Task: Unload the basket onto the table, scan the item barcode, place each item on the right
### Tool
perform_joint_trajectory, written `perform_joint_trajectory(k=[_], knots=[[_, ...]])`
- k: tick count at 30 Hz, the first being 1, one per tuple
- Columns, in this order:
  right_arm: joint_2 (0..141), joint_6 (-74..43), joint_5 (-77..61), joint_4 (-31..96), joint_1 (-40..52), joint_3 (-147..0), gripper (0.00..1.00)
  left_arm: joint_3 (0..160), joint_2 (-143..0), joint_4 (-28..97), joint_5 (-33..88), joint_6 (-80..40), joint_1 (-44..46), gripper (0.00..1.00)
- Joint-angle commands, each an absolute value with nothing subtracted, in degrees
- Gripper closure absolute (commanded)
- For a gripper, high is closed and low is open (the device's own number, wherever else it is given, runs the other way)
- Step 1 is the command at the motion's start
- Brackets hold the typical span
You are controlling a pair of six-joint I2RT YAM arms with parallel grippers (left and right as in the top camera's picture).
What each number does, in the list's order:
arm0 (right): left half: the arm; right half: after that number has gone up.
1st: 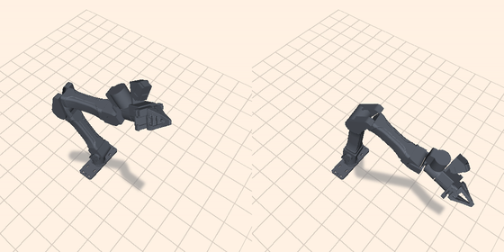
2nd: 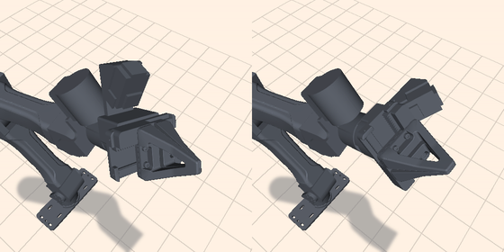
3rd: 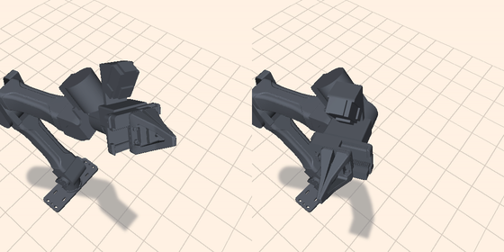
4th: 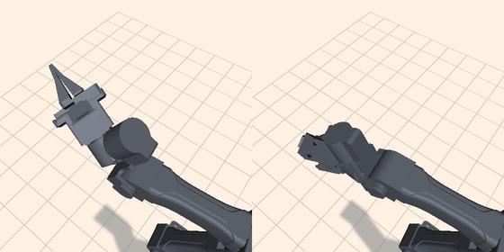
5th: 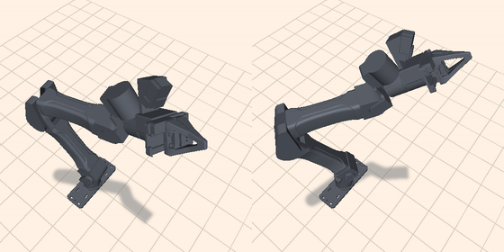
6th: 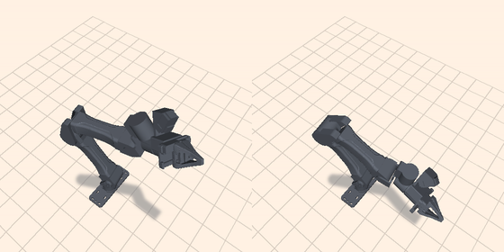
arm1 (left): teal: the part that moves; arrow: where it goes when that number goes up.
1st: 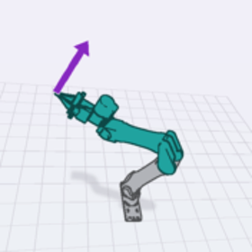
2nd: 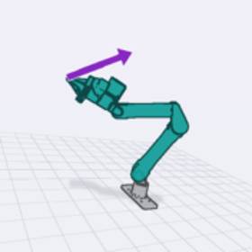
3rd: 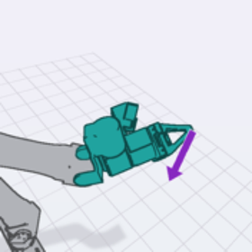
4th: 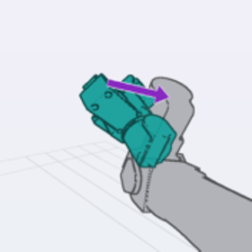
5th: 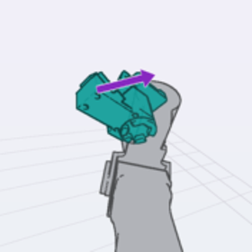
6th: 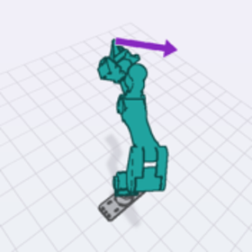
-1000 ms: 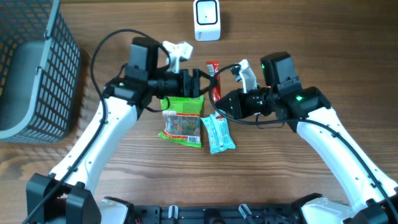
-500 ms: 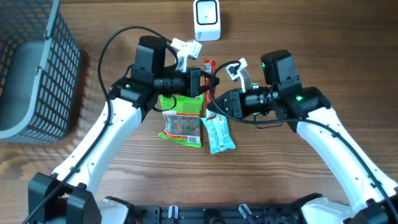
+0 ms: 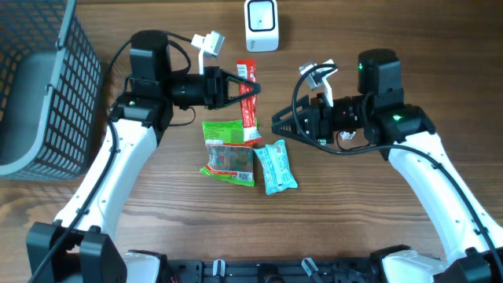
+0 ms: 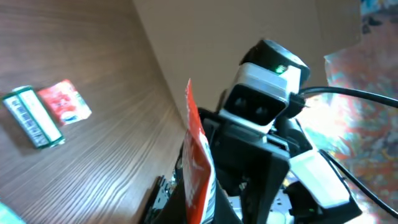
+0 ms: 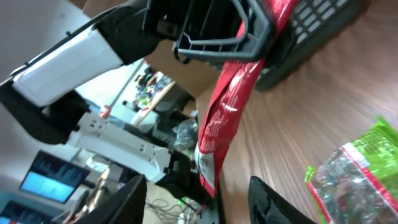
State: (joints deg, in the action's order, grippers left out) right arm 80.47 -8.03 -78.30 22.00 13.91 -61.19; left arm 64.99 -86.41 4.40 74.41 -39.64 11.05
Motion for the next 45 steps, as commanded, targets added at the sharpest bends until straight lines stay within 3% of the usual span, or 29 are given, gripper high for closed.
perform_joint_trajectory(k=[1,10,15,23,31,35,39,41,42,43,45], knots=[[80.25,-7.73,-81.93,21.89,14.41,-61.8,0.52,65.39,-86.52,-2.81,76.95,-48.6,13.23,0.96],[80.27,-9.15,-81.97,21.58,17.65,-61.17,0.53,65.39,-86.52,-6.7,76.86,-50.39,15.16,0.96],[80.27,-9.21,-81.97,20.56,18.2,-61.17,0.72,65.39,-86.52,-6.7,76.88,-50.39,15.16,0.96],[80.27,-12.27,-75.85,17.1,18.2,-61.17,0.67,65.39,-86.52,-6.68,76.9,-50.39,15.16,0.96],[80.29,-14.22,-74.41,15.03,18.2,-61.17,0.69,65.36,-86.52,-6.68,76.9,-50.39,15.16,0.96],[80.29,-16.75,-74.65,12.73,18.22,-61.17,0.83,65.36,-86.52,-6.68,76.88,-50.37,15.16,0.96],[80.29,-16.71,-74.61,13.34,18.22,-61.14,0.89,65.36,-86.52,-6.7,76.16,-50.11,15.16,0.96],[80.29,-16.71,-74.61,13.58,18.22,-61.1,0.87,65.39,-86.59,-6.7,75.5,-49.95,15.16,0.96],[80.29,-16.69,-74.61,14.11,18.22,-61.01,0.75,65.36,-86.59,-6.7,75.31,-49.95,15.16,0.96],[80.29,-16.6,-74.59,14.96,18.22,-60.99,0.72,65.39,-86.59,-6.7,75.18,-49.95,15.16,0.96],[80.29,-16.53,-74.61,15.53,18.22,-60.4,0.72,65.36,-86.59,-6.7,75.18,-49.95,15.16,0.96]])
